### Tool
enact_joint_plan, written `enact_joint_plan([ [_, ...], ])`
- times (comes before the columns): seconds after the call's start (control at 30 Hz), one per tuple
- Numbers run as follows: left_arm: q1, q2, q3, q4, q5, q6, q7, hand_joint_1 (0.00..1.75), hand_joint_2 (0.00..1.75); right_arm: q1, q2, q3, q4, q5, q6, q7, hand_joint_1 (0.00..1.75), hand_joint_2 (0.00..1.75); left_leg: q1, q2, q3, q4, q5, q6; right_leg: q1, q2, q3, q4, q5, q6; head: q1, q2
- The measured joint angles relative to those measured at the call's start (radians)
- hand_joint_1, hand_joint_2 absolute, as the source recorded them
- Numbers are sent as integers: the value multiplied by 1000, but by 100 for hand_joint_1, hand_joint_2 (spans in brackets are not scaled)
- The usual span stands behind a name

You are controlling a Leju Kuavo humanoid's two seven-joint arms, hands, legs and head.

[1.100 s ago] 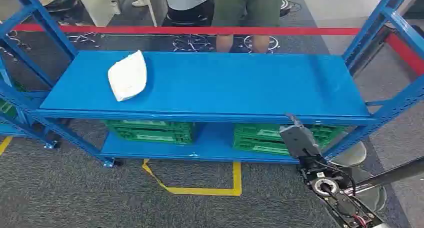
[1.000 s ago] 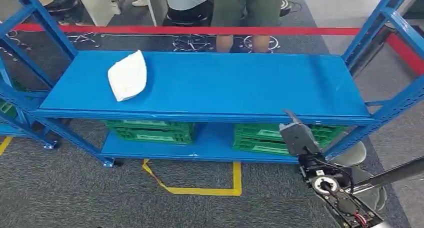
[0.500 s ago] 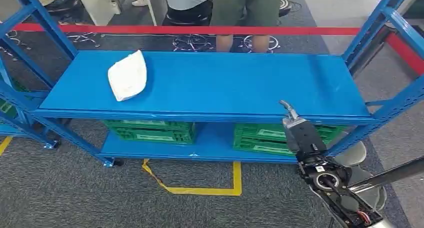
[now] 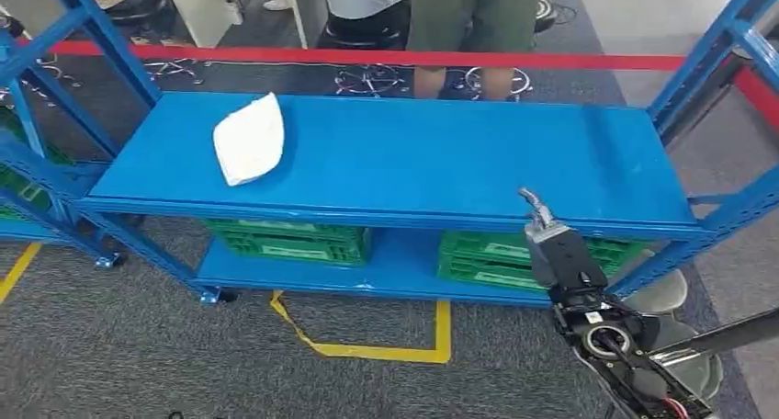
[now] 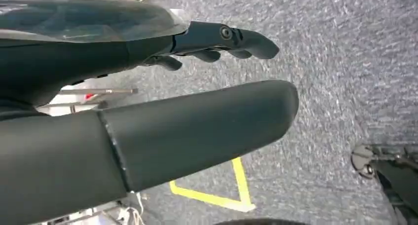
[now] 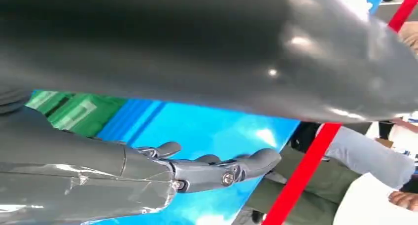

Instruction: Take the parts from the cabinet and place them on the table.

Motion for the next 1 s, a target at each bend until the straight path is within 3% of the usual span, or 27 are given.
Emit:
enact_joint_plan([
  [0.03, 1, -1, -1, 0, 0, 0, 0, 0, 0, 0, 0, 0, 0, 0, 0, 0, 0, 0, 7, -6, 7, 7, -10, -10, -7, 0, 38, -93, 58, 8, 2, 0],
  [0.07, 2, 1, -1, 0, 0, 0, 0, 0, 0, 2, 0, 0, 0, 2, 2, 0, 0, 0, 9, -11, 5, 17, -22, -22, -11, 17, 61, -137, 53, 23, 4, 0],
  [0.1, -2, 7, -1, 2, 1, 0, 0, 0, 0, 1, 0, 2, 0, 4, 3, -2, 0, 0, 3, -17, -6, 35, -28, -33, -9, 35, 64, -147, 43, 20, 18, 0],
  [0.13, -4, 5, -2, 2, 1, -1, -1, 0, 0, 1, 0, 2, -3, 7, 3, 0, 0, 0, 3, -22, -24, 44, -21, -40, -7, 32, 67, -149, 28, -3, 17, 0],
  [0.17, -5, 4, -2, 2, 1, -1, -1, 0, 0, 6, 0, 1, -3, 10, 3, -1, 0, 0, 4, -23, -30, 41, -17, -46, -4, 28, 59, -144, 29, -8, -3, 0],
  [0.23, 0, 4, -2, 2, 1, -1, -2, 0, 0, 6, 0, 3, -3, 14, 6, -1, 0, 0, 9, -25, -33, 40, -14, -55, -2, 25, 60, -141, 26, -22, -9, 0],
  [0.27, 1, 4, -3, 2, 1, -1, -2, 0, 0, 4, 0, 2, -3, 16, 6, -1, 0, 0, 9, -12, -35, 62, -28, -56, -3, 20, 67, -146, 25, -34, -16, 0],
  [0.3, -1, 4, -3, 2, 2, -1, -3, 0, 0, 2, 0, 2, -5, 18, 6, -2, 0, 0, 8, 2, -66, 119, -53, -54, 0, 16, 69, -149, 24, -36, -33, 0],
  [0.37, -2, 4, -5, 2, 2, -1, -3, 0, 0, 0, 0, 2, -5, 18, 8, -1, 0, 0, 0, 7, -173, 297, -119, -51, 8, 3, 70, -152, 24, -43, -51, 0],
  [0.4, -2, 4, -6, 2, 3, -1, -4, 0, 0, 2, 0, 3, -5, 20, 9, 0, 0, 0, -4, 7, -228, 378, -139, -46, 15, -5, 71, -151, 21, -49, -57, 0],
  [0.43, -1, 4, -7, 2, 3, -1, -4, 0, 0, 3, 0, 3, -5, 23, 9, 2, 0, 0, -9, 7, -255, 409, -135, -40, 21, -12, 72, -151, 18, -54, -64, 0],
  [0.47, 0, 4, -8, 2, 3, -1, -4, 0, 0, 3, 0, 5, -5, 28, 11, 3, 0, 0, -16, 7, -261, 392, -102, -29, 28, -19, 78, -152, 16, -58, -71, 0],
  [0.53, 2, 3, -8, 2, 4, -1, -4, 0, 0, 2, 0, 6, -5, 33, 12, 6, 0, 0, -32, 9, -220, 274, -16, -2, 42, -32, 88, -153, 10, -67, -81, 0],
  [0.57, 1, 3, -9, 2, 4, -1, -5, 0, 0, 1, 0, 6, -5, 34, 13, 6, 0, 0, -50, 25, -172, 165, 45, 24, 48, -41, 96, -156, 7, -71, -85, 0],
  [0.6, 0, 4, -9, 2, 4, -1, -5, 0, 0, 1, 0, 6, -5, 36, 13, 6, 0, 0, -64, 61, -150, 109, 49, 47, 49, -48, 100, -161, 6, -73, -85, 0],
  [0.63, -1, 9, -9, 2, 4, -1, -5, 0, 0, 0, 0, 6, -5, 37, 14, 8, 0, 0, -70, 88, -140, 89, 47, 54, 59, -56, 101, -163, 5, -70, -77, 0],
  [0.73, -5, 9, -10, 2, 5, -1, -5, 0, 0, 1, 0, 8, -5, 37, 17, 11, 0, 0, -78, 54, -141, 70, 53, 51, 50, -87, 104, -172, 7, -66, -83, 0],
  [0.77, -5, 8, -11, 2, 5, -1, -5, 0, 0, 0, 0, 8, -7, 37, 17, 10, 0, 0, -66, 45, -129, 47, 63, 45, 58, -94, 112, -178, 5, -58, -85, 0],
  [0.8, -1, 6, -13, 2, 5, -1, -6, 0, 0, 1, 0, 6, -10, 37, 17, 10, 0, 0, -58, 38, -115, 30, 71, 35, 51, -67, 103, -161, -14, -53, -81, 0],
  [0.83, 0, 6, -14, 2, 5, -1, -5, 0, 0, -2, 0, 6, -10, 39, 17, 9, 0, 0, -55, 31, -110, 24, 74, 38, 51, -34, 81, -107, -49, -47, -77, 0],
  [0.9, 0, 6, -14, 2, 6, -1, -6, 0, 0, 1, 0, 7, -10, 39, 19, 11, 0, 0, -51, 13, -111, 25, 75, 38, 43, -13, 6, 65, -122, -38, -65, 0],
  [0.93, 0, 4, -14, 2, 8, -1, -6, 0, 0, 5, 0, 7, -8, 39, 21, 12, 0, 0, -50, 0, -111, 25, 75, 38, 38, -10, -22, 125, -137, -33, -61, 0],
  [0.97, 0, 3, -15, 2, 10, -1, -6, 0, 0, 8, 0, 6, -7, 39, 21, 12, 0, 0, -47, -13, -111, 27, 75, 37, 34, -10, -28, 134, -126, -29, -56, 0],
  [1.0, 0, 2, -16, 2, 11, -1, -6, 0, 0, 7, 0, 6, -6, 38, 21, 12, 0, 0, -43, -26, -110, 29, 74, 33, 29, -9, -11, 93, -91, -24, -50, 0],
])
